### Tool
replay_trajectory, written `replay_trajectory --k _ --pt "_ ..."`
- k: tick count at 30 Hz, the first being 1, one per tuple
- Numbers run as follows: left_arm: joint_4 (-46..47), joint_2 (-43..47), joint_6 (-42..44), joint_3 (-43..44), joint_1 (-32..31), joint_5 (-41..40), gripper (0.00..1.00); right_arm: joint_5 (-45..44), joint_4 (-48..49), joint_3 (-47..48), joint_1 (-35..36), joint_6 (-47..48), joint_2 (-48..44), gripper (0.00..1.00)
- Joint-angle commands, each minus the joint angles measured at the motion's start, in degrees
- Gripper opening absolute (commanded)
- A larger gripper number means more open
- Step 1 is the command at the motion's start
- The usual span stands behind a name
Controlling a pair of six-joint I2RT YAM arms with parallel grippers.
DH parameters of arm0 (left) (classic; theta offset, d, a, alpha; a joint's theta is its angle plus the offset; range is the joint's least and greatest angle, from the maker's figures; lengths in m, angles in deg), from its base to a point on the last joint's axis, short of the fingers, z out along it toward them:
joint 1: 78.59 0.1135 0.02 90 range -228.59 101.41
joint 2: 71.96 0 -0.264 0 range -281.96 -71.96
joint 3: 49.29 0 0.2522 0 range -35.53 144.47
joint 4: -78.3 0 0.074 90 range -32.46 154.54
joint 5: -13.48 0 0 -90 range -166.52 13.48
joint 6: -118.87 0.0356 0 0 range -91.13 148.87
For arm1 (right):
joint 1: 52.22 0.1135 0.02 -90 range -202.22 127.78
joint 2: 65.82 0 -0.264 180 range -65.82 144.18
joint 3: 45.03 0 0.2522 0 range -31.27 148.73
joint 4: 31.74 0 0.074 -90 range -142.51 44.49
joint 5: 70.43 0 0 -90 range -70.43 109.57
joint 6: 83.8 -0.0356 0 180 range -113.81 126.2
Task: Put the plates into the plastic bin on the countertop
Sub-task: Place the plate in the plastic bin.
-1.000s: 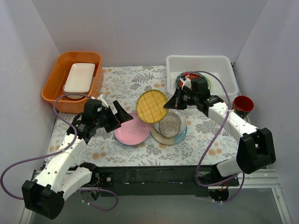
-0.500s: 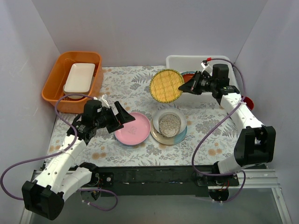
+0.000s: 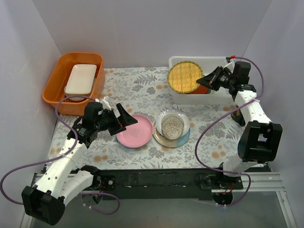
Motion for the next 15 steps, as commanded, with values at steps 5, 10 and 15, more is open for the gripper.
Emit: replay_trajectory --k 5,10,15 --pt "0.35 0.88 0.75 -1.36 -0.18 1.59 0.98 3.91 3.75 3.21 -1.65 -1.14 -0.55 0.01" --pt "0.88 0.27 0.66 -1.45 -0.18 2.12 0.98 1.98 2.61 3.74 -2.44 -0.7 -0.11 0.01" --pt "1.14 -0.17 0.57 -2.41 -0.18 2.64 0.98 -0.4 4.27 2.6 -2.88 -2.53 0.95 0.01"
